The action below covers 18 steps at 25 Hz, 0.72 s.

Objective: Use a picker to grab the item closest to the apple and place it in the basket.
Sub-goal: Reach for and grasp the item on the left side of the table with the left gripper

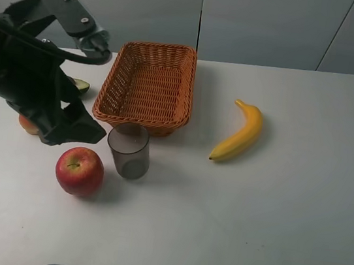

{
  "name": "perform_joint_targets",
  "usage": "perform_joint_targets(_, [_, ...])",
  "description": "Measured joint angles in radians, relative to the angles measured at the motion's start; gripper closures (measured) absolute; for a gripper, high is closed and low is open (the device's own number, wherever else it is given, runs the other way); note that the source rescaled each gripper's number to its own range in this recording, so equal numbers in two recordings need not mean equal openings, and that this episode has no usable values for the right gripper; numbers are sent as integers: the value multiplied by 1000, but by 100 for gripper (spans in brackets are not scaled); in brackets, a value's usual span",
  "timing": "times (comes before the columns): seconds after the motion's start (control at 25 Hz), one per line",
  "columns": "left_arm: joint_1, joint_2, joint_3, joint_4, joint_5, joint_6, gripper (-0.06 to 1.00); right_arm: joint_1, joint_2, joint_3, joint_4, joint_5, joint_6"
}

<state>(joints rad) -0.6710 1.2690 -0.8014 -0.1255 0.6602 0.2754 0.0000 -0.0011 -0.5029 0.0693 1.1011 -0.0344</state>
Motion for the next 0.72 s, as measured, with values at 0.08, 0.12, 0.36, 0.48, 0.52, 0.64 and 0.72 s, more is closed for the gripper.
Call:
perform_joint_targets(0.08, [-49,57,-43,57,24,-75,-6,0,0,0,0,0,0])
perform_joint_targets(0.12, [-72,91,-66,84,41,-108,-6,0,0,0,0,0,0])
perform_joint_targets(0.36, [-174,277,-189,158,137,-169,-6,0,0,0,0,0,0])
perform_joint_targets(0.48, [-207,348,-221,184,149,-171,-6,0,0,0,0,0,0])
perform_joint_targets(0.52, [-214,366,-223,187,151,-171,-6,0,0,0,0,0,0])
perform_joint_targets(0.64, [-220,407,-227,212,156,-182,-6,0,0,0,0,0,0])
perform_joint_targets(0.72, [-220,424,-227,247,147,-213,-6,0,0,0,0,0,0])
